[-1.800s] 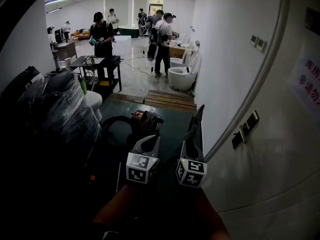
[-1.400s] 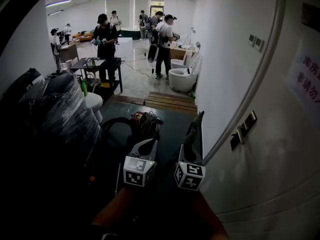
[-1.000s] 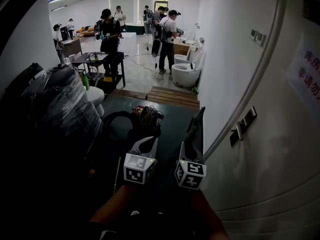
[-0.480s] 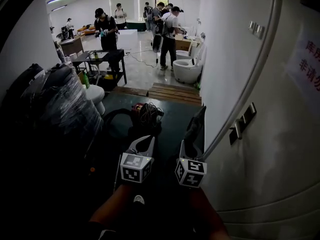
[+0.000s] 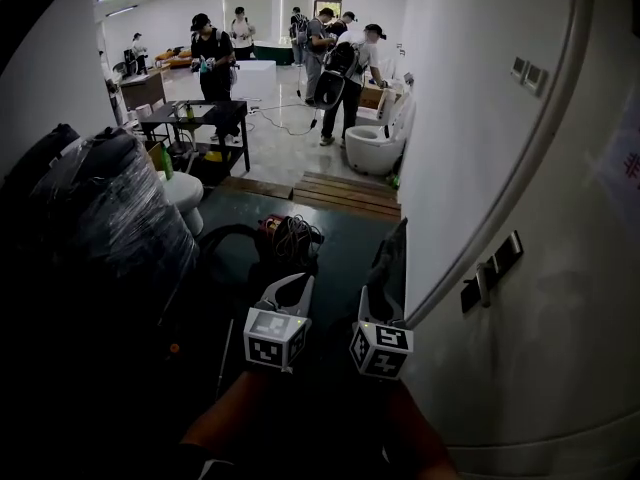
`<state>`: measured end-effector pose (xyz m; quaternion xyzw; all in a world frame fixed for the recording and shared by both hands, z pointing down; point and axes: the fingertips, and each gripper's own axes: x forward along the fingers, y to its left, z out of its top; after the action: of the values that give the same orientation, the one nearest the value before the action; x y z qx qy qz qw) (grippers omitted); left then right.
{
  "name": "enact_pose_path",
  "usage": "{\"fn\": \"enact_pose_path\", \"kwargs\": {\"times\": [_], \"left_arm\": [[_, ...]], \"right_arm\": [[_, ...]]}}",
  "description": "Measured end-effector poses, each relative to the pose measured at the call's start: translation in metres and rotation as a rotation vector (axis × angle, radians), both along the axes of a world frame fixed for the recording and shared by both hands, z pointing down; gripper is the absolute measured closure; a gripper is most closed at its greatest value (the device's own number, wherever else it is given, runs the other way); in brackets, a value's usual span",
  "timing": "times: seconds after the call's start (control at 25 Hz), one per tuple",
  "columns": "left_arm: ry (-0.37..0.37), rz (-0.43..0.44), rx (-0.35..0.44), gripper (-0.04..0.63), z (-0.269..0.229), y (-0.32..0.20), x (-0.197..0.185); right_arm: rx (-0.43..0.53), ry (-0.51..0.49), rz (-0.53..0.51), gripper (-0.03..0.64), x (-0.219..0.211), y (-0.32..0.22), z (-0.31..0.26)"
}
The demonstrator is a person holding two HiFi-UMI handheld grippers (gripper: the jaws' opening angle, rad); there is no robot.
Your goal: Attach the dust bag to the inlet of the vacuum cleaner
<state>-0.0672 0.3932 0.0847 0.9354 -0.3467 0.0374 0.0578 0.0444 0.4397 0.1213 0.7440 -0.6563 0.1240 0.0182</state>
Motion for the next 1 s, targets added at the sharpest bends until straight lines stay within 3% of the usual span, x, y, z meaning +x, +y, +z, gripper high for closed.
{"fn": "enact_pose_path", "kwargs": {"times": [0.32, 0.6, 1.0], "left_arm": [[0.03, 0.03, -0.022, 0.598, 0.017, -0.083, 0.019], [0.012, 0.064, -0.032, 0.598, 0.034, -0.156, 0.033], [0.047, 0.093, -0.058, 0.598, 0.028, -0.248, 0.045]], "right_arm": [[-0.019, 0.035, 0.001, 0.612, 0.012, -0.079, 0.011], [-0.026, 0.05, 0.013, 0.612, 0.02, -0.152, 0.01], [-0.058, 0.045, 0.031, 0.612, 0.03, -0.239, 0.003]]}}
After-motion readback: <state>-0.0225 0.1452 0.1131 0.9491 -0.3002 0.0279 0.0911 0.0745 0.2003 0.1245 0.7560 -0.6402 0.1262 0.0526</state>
